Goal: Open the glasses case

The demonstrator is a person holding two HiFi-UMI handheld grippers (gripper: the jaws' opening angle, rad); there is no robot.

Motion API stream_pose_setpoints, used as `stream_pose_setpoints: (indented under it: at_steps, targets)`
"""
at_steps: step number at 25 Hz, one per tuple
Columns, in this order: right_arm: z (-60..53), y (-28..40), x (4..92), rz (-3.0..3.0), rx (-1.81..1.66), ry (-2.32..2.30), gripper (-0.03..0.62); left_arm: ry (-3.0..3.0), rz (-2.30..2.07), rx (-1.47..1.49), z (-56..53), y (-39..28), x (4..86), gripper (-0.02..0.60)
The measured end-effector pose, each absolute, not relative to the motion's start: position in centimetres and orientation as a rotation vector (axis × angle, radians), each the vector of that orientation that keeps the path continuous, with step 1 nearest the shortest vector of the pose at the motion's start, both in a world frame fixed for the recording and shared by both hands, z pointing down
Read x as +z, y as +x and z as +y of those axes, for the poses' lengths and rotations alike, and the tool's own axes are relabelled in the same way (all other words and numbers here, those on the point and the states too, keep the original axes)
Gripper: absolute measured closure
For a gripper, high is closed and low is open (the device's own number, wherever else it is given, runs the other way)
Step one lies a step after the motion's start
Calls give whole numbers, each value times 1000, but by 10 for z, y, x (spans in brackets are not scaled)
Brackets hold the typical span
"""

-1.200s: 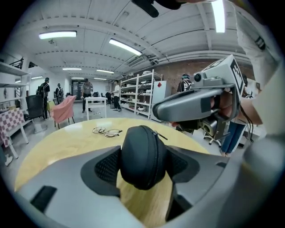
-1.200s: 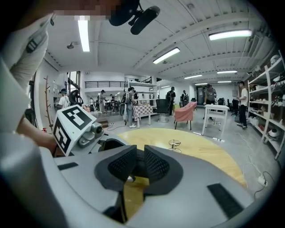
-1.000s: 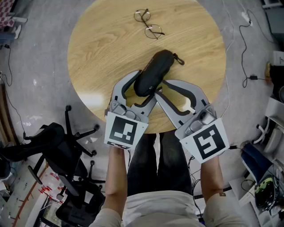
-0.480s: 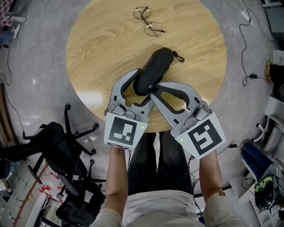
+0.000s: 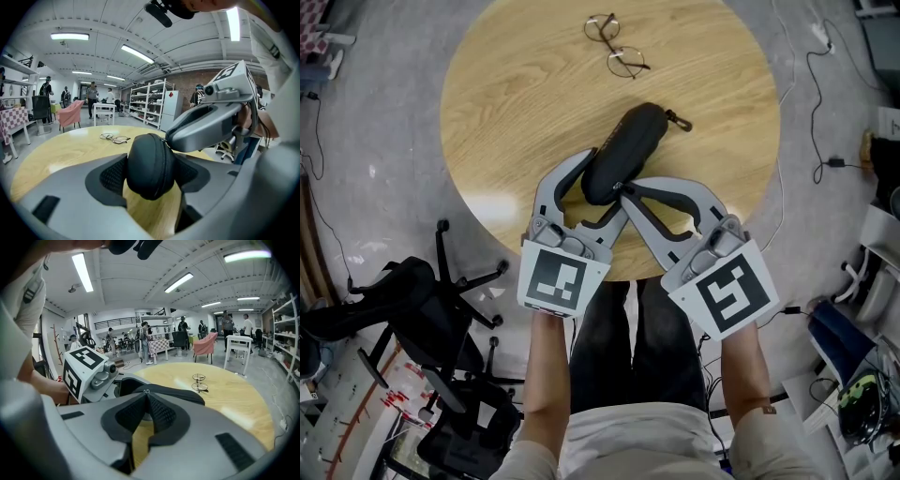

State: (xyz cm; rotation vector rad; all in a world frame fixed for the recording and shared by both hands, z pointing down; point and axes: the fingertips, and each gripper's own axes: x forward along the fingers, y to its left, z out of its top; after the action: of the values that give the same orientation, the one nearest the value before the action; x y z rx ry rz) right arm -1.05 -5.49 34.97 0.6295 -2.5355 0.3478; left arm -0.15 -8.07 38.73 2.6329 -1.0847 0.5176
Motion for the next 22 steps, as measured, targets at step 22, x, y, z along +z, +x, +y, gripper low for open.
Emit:
stream_pose_setpoints:
  at_steps: [22]
  targets:
    - [-61, -3, 353, -2503, 377, 654, 554, 2629, -1087, 534, -75, -2, 390, 275]
